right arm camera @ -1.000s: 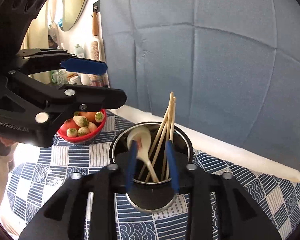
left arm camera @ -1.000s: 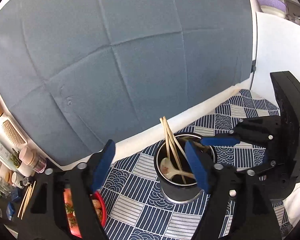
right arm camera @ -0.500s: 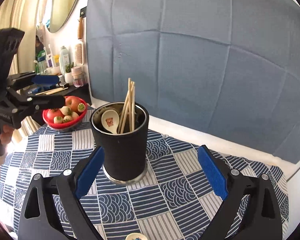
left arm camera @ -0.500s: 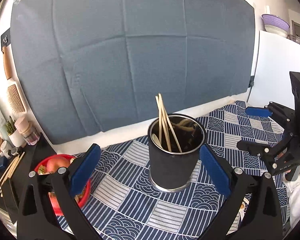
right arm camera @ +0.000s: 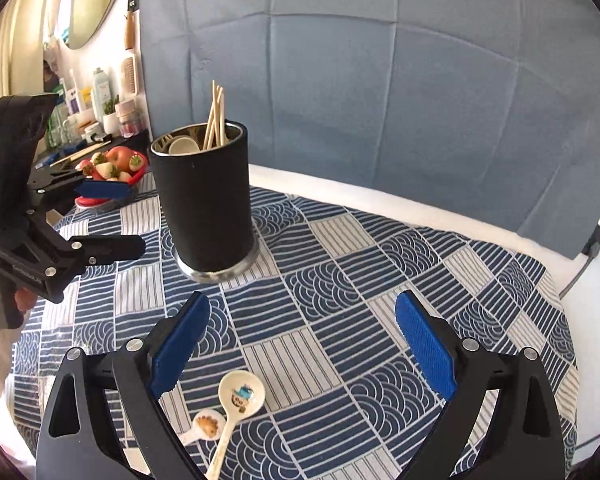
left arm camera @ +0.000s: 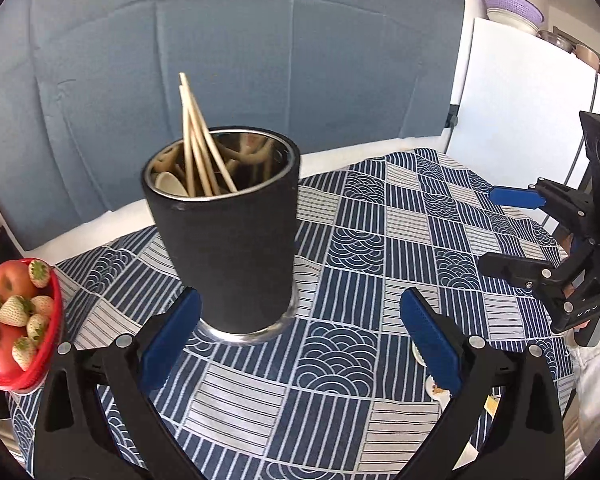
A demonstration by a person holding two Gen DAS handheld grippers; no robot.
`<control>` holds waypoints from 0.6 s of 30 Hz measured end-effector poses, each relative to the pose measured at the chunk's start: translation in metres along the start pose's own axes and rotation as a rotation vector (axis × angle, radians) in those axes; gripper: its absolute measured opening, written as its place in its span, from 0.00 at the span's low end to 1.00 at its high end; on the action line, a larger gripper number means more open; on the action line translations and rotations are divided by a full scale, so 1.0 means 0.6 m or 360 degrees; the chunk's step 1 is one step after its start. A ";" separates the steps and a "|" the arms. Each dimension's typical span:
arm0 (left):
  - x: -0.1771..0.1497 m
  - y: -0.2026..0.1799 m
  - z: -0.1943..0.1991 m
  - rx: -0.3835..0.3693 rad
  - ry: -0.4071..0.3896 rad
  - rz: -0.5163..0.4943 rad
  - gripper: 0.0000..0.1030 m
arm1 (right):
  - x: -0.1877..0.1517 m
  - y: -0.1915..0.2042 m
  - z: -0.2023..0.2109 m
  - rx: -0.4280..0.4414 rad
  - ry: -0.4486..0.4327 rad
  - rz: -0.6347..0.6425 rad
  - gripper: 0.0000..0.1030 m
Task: Organize utensils
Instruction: 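Move both open tools back to the remaining spoons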
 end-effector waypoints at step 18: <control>-0.039 -0.136 -0.125 -0.0222 0.0218 -0.0257 0.94 | -0.177 -0.030 -0.019 -0.0124 0.0287 -0.0011 0.88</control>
Point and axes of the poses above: each gripper's, at about its wrist camera, not at the fingertips, and z roughly against the way its jaws point, y to its left, x to its top, the point moved 6 cm from there along -z, roughly the way its jaws point, and after that the axes turned 13 degrees about -z, right-handed, at the moved point
